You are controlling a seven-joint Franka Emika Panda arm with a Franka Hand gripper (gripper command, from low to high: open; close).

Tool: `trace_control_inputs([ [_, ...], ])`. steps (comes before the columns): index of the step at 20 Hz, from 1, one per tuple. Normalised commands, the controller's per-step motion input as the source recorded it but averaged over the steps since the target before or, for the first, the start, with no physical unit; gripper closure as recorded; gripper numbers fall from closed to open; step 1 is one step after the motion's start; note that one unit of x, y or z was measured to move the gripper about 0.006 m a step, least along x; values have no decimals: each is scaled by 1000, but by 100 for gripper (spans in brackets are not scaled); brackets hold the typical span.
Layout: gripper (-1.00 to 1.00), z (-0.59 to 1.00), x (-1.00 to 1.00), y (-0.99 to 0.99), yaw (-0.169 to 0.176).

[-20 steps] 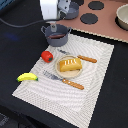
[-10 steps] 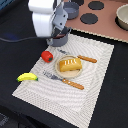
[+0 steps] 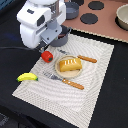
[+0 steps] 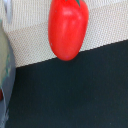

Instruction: Interact with the objects in diverse but meaningful ways.

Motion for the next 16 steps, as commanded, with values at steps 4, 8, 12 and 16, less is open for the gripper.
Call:
trace_control_inputs([
  [4, -100, -436, -128, -3, 0],
  [8, -100, -476, -99, 0, 0],
  [12, -100, -504, -121, 0, 0],
  [16, -100, -496, -138, 0, 0],
])
